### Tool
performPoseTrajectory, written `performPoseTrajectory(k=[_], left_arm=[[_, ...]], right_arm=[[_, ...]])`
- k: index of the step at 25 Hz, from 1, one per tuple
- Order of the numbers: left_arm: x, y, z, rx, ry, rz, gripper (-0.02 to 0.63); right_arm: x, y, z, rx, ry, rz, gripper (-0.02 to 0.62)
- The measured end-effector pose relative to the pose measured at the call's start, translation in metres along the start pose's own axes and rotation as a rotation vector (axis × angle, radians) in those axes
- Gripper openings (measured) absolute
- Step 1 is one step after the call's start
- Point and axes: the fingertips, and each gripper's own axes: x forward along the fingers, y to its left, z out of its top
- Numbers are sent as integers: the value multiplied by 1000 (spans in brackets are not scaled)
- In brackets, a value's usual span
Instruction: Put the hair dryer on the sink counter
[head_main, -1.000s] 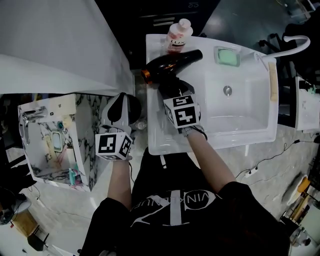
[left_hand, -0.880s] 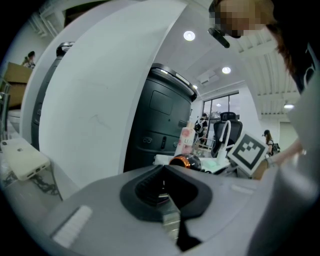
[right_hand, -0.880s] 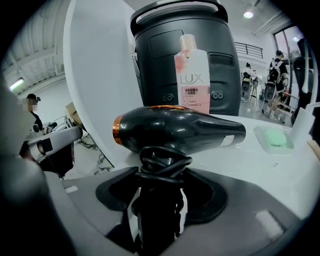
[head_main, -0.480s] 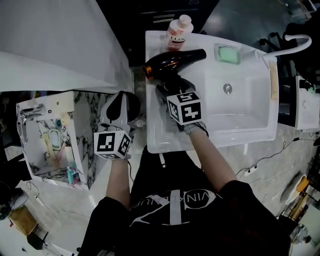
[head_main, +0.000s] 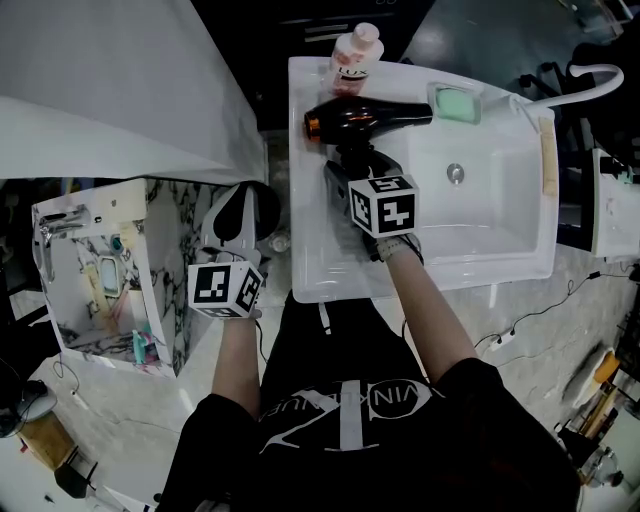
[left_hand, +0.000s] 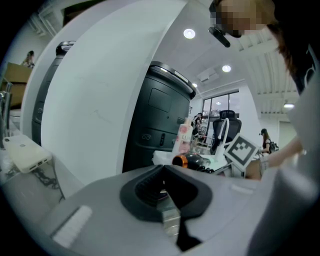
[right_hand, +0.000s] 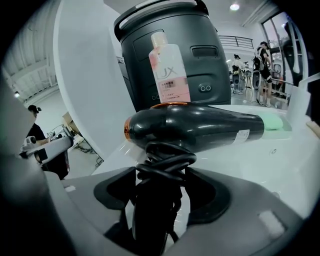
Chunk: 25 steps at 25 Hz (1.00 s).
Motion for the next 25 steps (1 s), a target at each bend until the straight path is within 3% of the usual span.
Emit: performPoseTrajectory(k=[25], left_arm=[[-11, -25, 11, 29, -21, -25, 0]], right_arm=[[-39, -5, -6, 34, -48, 10, 314]])
